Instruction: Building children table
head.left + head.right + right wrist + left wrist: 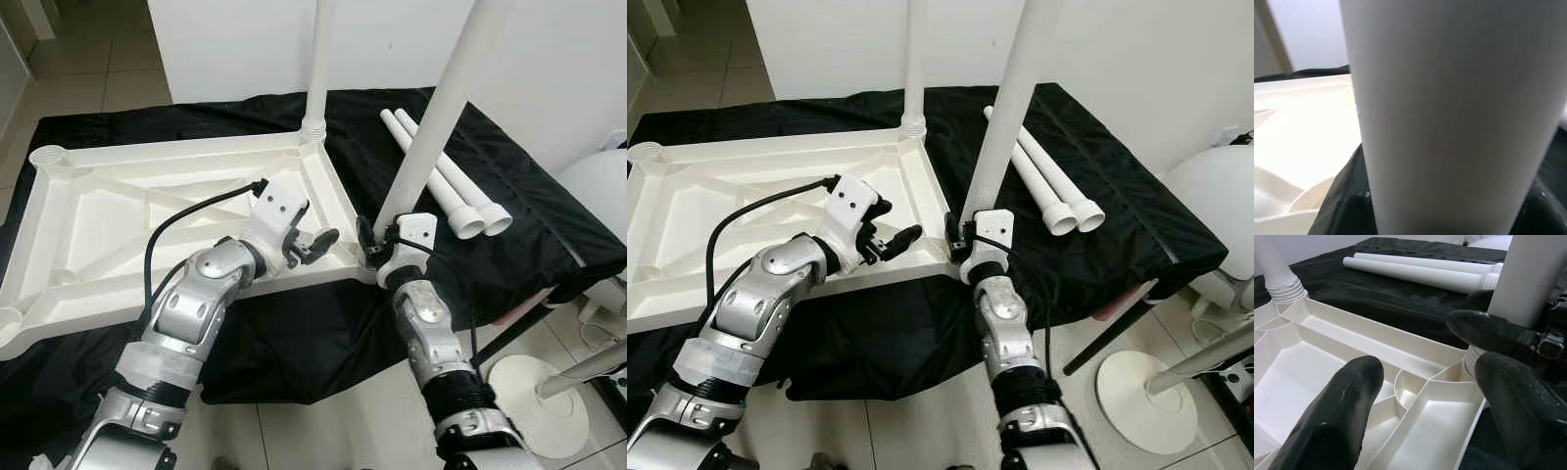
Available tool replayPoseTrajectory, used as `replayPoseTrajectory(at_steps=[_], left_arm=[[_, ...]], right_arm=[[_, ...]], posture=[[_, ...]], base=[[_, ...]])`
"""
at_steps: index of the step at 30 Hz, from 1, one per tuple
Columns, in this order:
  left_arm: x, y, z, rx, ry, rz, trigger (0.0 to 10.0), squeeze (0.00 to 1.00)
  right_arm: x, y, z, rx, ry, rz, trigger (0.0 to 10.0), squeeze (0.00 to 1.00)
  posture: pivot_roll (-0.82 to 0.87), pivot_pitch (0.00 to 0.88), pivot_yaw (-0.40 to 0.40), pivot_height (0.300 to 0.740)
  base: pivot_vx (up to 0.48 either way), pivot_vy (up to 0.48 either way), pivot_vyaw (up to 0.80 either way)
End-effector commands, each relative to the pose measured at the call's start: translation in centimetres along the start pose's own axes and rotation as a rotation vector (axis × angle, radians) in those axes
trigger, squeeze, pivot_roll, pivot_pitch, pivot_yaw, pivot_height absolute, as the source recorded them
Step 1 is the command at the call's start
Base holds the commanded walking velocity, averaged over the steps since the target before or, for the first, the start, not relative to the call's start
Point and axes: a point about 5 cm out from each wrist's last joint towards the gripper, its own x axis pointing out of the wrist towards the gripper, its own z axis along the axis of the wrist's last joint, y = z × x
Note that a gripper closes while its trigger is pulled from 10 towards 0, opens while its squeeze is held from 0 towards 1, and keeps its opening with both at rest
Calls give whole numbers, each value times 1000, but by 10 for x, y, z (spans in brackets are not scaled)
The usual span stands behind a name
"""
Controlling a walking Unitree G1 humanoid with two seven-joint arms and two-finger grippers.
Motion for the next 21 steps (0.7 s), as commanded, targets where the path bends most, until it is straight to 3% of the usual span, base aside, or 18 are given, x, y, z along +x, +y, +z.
replayPoseTrajectory(at_steps=[1, 3, 10, 21], left_arm=[[1, -3, 1, 6, -2, -25, 10000, 0], [1, -4, 1, 3, -3, -27, 10000, 0], [2, -5, 1, 1, -5, -26, 10000, 0], [3, -4, 2, -3, -13, -15, 10000, 0]], right_arm=[[-12, -19, -30, 24, 153, -125, 10000, 0], [-11, -26, -29, 26, 159, -230, 10000, 0], [-8, -37, -26, 57, 165, -418, 10000, 0], [2, -33, -17, 25, 144, -461, 10000, 0]], posture=[[23, 73, -6, 740], [20, 73, -9, 740], [18, 71, -14, 740], [22, 60, -30, 740]], base=[[0, 0, 0], [0, 0, 0], [0, 0, 0], [0, 0, 0]])
